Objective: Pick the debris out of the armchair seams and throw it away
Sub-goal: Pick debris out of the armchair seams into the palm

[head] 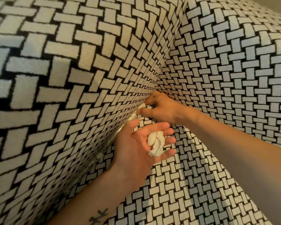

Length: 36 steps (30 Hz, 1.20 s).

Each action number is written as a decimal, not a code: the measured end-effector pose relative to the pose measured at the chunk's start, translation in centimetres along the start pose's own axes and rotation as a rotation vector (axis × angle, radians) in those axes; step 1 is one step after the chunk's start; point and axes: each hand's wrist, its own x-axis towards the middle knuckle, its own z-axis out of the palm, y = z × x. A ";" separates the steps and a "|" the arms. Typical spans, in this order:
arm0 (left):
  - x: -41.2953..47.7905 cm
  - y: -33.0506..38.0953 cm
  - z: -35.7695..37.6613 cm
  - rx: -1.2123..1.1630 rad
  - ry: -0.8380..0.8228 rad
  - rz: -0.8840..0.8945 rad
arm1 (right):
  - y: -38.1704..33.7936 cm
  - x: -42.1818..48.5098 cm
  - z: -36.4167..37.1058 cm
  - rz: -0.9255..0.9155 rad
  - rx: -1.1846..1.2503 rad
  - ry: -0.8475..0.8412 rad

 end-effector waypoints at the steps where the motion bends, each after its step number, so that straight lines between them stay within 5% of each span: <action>1: 0.0 0.0 -0.1 -0.006 -0.002 0.005 | 0.2 0.1 0.1 0.014 0.054 0.020; 9: 0.2 -0.2 0.1 0.041 0.001 0.008 | -0.2 0.4 0.4 0.036 -0.023 0.007; 25: 0.4 -0.3 -0.4 0.043 0.005 0.018 | 1.2 -0.2 2.9 -0.180 0.182 0.401; 32: 0.5 -0.5 -0.3 0.063 0.027 0.033 | -0.5 1.1 0.9 -0.032 -0.138 0.137; 36: 0.3 -0.6 -0.3 0.059 0.056 0.071 | 0.1 0.5 1.9 -0.105 -0.004 0.244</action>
